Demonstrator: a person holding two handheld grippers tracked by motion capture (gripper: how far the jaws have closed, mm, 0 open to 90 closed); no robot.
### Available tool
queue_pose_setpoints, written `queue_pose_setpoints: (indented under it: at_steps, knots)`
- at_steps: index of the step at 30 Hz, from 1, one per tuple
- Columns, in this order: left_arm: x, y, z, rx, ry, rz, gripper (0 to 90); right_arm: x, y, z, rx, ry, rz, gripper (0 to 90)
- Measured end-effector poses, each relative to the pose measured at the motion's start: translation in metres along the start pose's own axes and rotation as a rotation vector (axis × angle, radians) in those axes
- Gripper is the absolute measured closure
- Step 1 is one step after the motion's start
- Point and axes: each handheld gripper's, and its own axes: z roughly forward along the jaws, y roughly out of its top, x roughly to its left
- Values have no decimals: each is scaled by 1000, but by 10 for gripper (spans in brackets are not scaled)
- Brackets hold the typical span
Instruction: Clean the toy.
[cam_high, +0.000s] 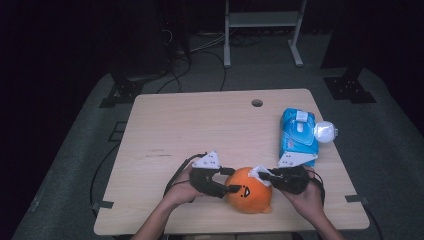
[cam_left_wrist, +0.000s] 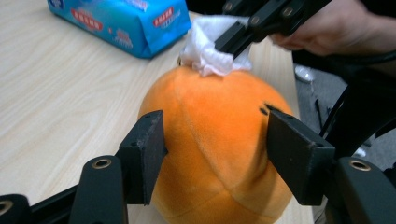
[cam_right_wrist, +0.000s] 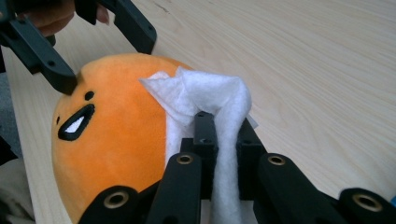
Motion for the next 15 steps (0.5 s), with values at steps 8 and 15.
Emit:
queue_pose_setpoints:
  at_steps: [8,15]
  knots:
    - [-9,0,4,23,-8,111,472,14,23,6,-14,19,-67,823]
    - [2,-11,-2,36,-11,89,478,9,28,17,-4,20,-82,823]
